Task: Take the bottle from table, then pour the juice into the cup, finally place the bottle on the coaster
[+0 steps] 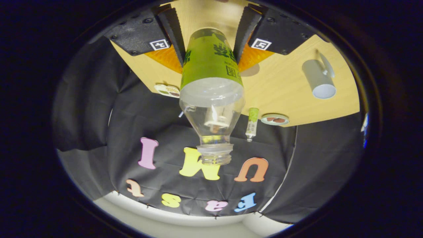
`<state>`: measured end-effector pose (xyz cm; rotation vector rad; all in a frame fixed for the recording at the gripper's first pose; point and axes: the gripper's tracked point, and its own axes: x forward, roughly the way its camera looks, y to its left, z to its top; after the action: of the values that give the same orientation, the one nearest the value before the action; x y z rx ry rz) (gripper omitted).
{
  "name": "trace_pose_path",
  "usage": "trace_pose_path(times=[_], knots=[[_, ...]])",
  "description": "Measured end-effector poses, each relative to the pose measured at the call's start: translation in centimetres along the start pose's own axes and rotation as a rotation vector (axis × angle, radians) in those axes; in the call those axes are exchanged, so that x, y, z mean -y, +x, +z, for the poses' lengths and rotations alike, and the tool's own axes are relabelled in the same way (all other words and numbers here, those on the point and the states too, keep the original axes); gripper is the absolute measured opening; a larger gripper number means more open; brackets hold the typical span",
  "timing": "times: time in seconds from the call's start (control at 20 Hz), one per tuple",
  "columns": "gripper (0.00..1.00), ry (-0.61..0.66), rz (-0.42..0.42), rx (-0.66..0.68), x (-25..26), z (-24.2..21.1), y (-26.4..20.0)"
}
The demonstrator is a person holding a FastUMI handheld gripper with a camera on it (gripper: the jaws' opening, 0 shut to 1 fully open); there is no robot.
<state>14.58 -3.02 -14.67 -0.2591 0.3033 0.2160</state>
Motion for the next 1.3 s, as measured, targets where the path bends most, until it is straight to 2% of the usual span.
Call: trace_pose_path(times=[0.25,0.6,0.75,1.0,1.3], knots=[[0.75,-0.197,-0.034,0.016,-1.1,2.5,-0.4],[0.75,-0.450,-0.086,-0.057,-1.9,3.9,-0.1],[0.75,-0.567,-0.139,-0.045,-1.9,4.5,0.3],[0.75,-0.722,-0.178,-0.039,-3.4,5.0,0.9],[0.75,-0.915,-0.212,0.034,-6.1,6.2,1.8]])
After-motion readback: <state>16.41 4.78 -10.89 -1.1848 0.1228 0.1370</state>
